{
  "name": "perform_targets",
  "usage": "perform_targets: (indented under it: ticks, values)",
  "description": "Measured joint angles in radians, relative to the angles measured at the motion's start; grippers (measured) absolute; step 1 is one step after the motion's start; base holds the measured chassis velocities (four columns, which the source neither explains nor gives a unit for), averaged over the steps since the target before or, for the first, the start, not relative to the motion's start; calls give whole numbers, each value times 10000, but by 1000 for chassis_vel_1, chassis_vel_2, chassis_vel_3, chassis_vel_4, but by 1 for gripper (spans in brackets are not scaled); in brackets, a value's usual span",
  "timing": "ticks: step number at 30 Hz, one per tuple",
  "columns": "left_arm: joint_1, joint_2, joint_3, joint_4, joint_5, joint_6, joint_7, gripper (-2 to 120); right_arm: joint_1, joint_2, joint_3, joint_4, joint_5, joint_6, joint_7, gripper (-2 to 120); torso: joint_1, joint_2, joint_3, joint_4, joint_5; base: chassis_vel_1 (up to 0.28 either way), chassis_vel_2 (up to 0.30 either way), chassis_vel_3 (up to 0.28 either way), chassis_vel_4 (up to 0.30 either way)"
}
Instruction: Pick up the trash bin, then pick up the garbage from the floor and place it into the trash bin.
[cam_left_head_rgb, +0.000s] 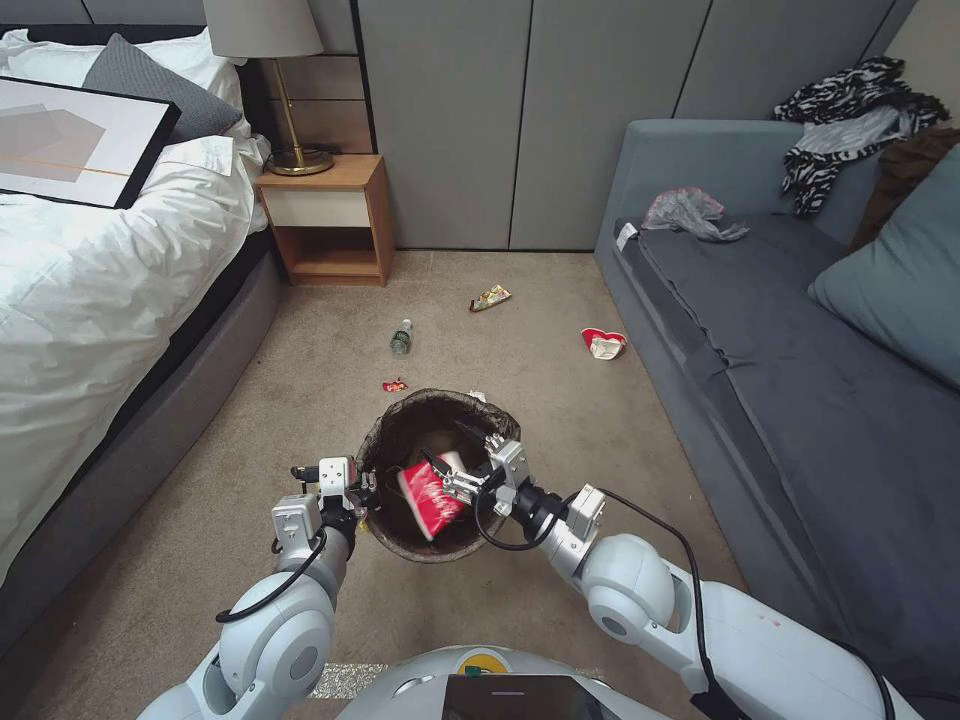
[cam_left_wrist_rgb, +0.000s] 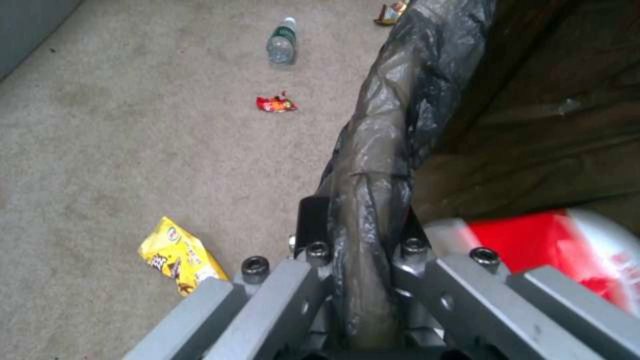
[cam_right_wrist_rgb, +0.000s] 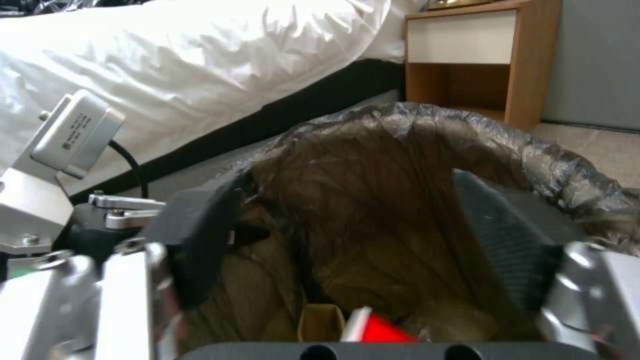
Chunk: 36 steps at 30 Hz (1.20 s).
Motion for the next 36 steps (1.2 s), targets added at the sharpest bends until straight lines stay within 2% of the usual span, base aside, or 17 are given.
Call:
perform_targets:
  ticks: [2, 3, 5, 13, 16, 17, 20, 21, 26, 27, 36]
  values:
    - [-21, 0, 0, 21, -18, 3, -26, 0, -41, -11, 46, 58, -6, -2, 23, 89, 0, 0, 0, 0, 1, 0, 0, 0, 0]
    - [-21, 0, 0, 21, -18, 3, -26, 0, -41, -11, 46, 58, -6, -2, 23, 89, 0, 0, 0, 0, 1, 0, 0, 0, 0]
    - [-54, -6, -4, 64, -31, 2, -48, 0, -77, -8, 141, 174, -4, -3, 44, 97, 0, 0, 0, 0, 1, 0, 0, 0, 0]
    - [-113, -76, -15, 173, -37, -30, -96, 0, -268, 17, 1063, 705, 181, 14, 117, 100, 0, 0, 0, 0, 2, 0, 0, 0, 0]
    - [-89, -148, -76, 203, 31, -114, -106, 0, -417, 138, 1977, 1041, 364, -24, 552, 100, 0, 0, 0, -1, 3, 0, 0, 0, 0]
    - [-89, -148, -76, 203, 31, -114, -106, 0, -417, 138, 1977, 1041, 364, -24, 552, 100, 0, 0, 0, -1, 3, 0, 0, 0, 0]
    - [51, -237, -174, 206, 119, -192, -103, 0, -594, 396, 3046, 1199, 387, -293, 1112, 100, 0, 0, 0, 1, 2, 0, 0, 0, 0]
    - [51, -237, -174, 206, 119, -192, -103, 0, -594, 396, 3046, 1199, 387, -293, 1112, 100, 0, 0, 0, 1, 2, 0, 0, 0, 0]
    - [203, -314, -323, 158, 291, -304, -76, 0, -1331, 812, 4737, 1302, 244, -1132, 1915, 100, 0, 0, 0, -2, 1, 0, 0, 0, 0]
    - [203, -314, -323, 158, 291, -304, -76, 0, -1331, 812, 4737, 1302, 244, -1132, 1915, 100, 0, 0, 0, -2, 1, 0, 0, 0, 0]
    - [282, -359, -371, 170, 480, -410, -13, 0, -2909, 1627, 6779, 897, -947, -1413, 2810, 100, 0, 0, -1, 0, 3, 0, 0, 0, 0]
